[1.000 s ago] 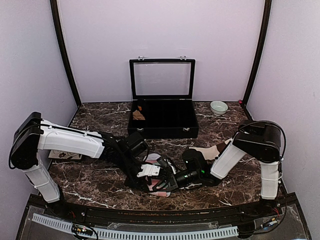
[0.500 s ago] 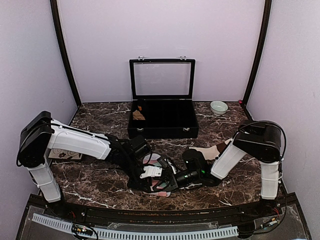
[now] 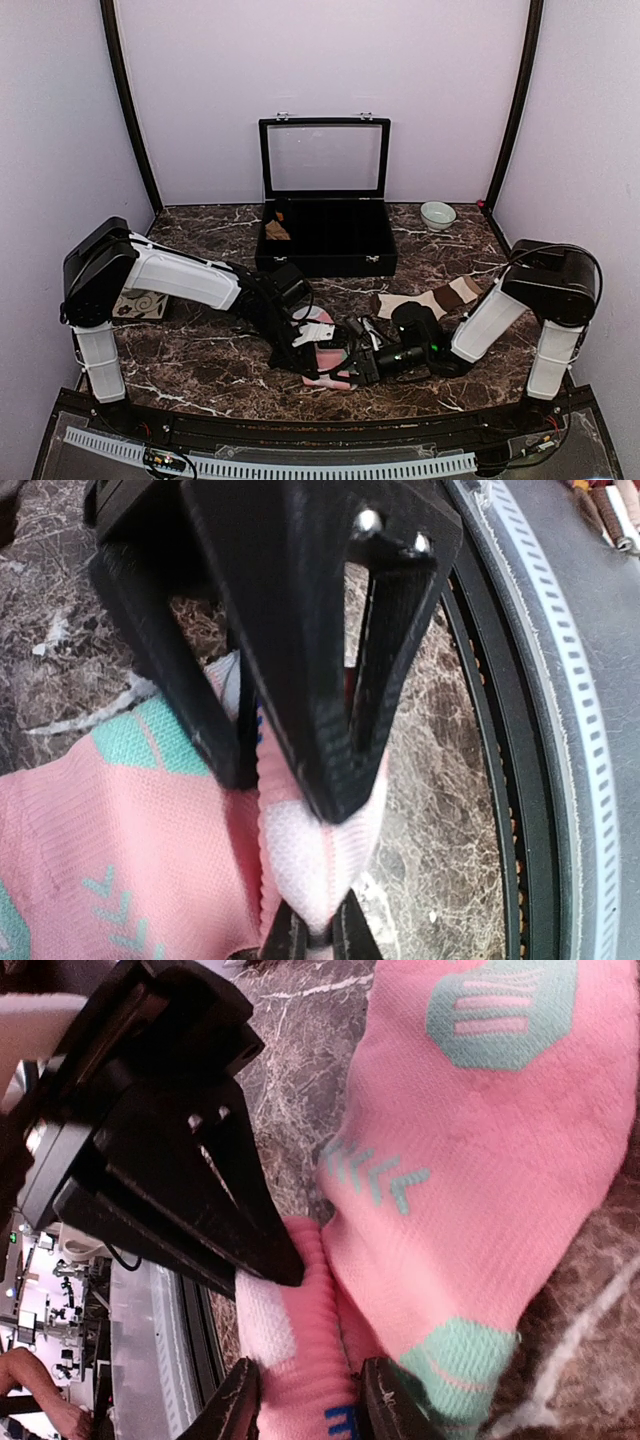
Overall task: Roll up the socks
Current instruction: Roll the sock at the center of the board.
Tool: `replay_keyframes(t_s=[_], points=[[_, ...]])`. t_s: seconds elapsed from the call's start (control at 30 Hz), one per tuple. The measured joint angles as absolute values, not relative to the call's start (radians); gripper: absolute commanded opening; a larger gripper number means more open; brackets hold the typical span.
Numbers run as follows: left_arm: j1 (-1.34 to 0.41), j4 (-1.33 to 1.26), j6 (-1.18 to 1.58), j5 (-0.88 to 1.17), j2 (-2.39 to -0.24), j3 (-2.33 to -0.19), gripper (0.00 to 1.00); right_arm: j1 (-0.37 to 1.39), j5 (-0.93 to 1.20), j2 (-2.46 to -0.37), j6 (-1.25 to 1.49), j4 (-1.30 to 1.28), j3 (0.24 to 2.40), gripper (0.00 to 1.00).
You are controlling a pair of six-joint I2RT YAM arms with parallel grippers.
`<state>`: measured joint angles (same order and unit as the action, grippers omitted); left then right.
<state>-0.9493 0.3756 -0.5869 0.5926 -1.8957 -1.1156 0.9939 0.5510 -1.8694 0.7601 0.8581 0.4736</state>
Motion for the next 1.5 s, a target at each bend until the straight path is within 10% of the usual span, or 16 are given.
replay_keyframes(t_s=[0.4, 0.43, 0.5, 1.27, 1.5], points=[[-0.898, 0.552, -0.610, 0.730, -2.018, -1.262, 0.00, 1.002, 0.360, -1.495, 0.572, 0.631, 0.282, 0.36], [-0.896, 0.561, -0.611, 0.733, -2.022, -1.268, 0.00, 1.007, 0.341, -1.446, 0.540, 0.602, 0.280, 0.76], [-0.890, 0.578, -0.616, 0.742, -2.030, -1.279, 0.00, 1.027, 0.309, -1.357, 0.474, 0.564, 0.280, 0.99], [-0.816, 0.757, -0.644, 0.844, -2.107, -1.348, 0.00, 1.185, -0.106, -1.194, -0.007, 0.445, 0.296, 0.99], [-0.807, 0.788, -0.645, 0.872, -2.133, -1.371, 0.00, 1.193, 0.021, -1.307, -0.182, 0.524, 0.310, 0.73]])
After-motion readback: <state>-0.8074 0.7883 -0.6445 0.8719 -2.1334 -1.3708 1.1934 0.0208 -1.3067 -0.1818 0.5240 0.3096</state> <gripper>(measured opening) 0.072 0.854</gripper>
